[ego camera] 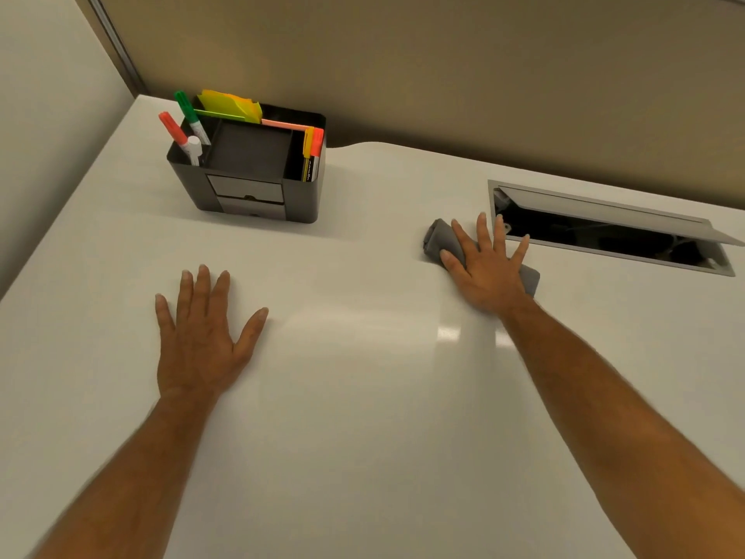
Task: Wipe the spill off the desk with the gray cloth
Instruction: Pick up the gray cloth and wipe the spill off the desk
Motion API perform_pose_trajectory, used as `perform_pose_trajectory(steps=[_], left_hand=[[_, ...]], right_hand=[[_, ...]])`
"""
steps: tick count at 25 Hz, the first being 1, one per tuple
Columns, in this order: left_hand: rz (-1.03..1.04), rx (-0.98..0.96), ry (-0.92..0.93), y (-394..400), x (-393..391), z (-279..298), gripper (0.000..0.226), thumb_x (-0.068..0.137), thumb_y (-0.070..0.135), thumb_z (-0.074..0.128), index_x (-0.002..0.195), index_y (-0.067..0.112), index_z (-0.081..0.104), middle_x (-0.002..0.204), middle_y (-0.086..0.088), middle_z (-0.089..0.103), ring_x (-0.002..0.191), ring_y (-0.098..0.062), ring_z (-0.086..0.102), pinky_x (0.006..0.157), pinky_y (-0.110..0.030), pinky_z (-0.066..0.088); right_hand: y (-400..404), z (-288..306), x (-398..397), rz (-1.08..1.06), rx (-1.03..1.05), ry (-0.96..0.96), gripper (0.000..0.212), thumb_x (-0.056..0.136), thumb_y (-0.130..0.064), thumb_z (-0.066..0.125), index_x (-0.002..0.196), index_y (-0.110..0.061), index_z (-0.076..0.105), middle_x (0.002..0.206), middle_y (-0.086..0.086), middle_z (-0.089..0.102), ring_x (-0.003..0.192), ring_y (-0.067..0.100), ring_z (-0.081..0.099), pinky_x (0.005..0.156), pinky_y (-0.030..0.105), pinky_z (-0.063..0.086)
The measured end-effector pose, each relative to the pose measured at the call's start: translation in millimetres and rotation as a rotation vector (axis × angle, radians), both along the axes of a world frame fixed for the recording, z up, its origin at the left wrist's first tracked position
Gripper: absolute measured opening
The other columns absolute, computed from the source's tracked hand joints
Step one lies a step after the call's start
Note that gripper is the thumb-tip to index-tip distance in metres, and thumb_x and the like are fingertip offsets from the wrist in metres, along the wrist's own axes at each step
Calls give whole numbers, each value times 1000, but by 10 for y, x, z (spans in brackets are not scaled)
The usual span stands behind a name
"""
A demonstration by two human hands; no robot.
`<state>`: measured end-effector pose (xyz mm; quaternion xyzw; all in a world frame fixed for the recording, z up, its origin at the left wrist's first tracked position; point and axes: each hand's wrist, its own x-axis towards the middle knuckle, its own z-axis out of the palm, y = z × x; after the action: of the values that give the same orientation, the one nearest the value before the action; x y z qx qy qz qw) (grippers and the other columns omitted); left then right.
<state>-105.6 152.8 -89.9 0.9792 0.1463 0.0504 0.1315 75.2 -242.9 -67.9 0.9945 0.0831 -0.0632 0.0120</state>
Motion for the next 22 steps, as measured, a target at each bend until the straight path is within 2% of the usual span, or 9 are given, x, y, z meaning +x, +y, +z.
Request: perform_pose_trajectory(steps=[4,8,12,17,19,22], left_hand=[[8,0,5,15,16,-1,88,91,75,20,158,18,23,168,-11,17,156,-26,5,125,-56,1],[4,1,9,13,17,14,89,91,76,18,158,18,23,168,-11,17,156,-27,5,125,-56,0],[-1,-5,8,15,7,22,90,90,76,16,158,18,22,168,-11,16,156,-27,4,124,-56,-1],[-7,-11,6,15,5,19,90,90,77,15,158,18,21,168,-11,15,156,-27,3,124,-56,-1],[-12,-17,6,17,10,23,90,90,76,15,158,18,21,168,-11,15,156,-27,3,124,-56,-2],[-16,-7,5,19,4,20,89,91,76,16,158,18,20,168,-12,15,156,-29,4,124,-57,-1]], right_hand=[[35,20,141,73,-5,29,71,95,-76,7,159,-45,-1,171,3,-8,155,26,-17,116,69,-14],[175,30,-169,180,19,54,71,94,-76,5,158,-46,0,171,1,-9,155,24,-18,117,68,-13],[356,31,-901,275,33,59,70,95,-75,2,158,-46,0,171,3,-8,155,25,-19,117,68,-13],[539,-3,-1966,313,50,66,67,101,-70,16,160,-43,2,171,5,-7,155,29,-17,117,71,-3],[669,-7,-2379,296,72,60,67,101,-70,20,160,-43,5,171,6,-4,156,31,-12,117,71,-1],[914,-66,-2847,300,44,41,69,99,-71,26,160,-40,16,170,10,10,155,38,8,114,72,7]])
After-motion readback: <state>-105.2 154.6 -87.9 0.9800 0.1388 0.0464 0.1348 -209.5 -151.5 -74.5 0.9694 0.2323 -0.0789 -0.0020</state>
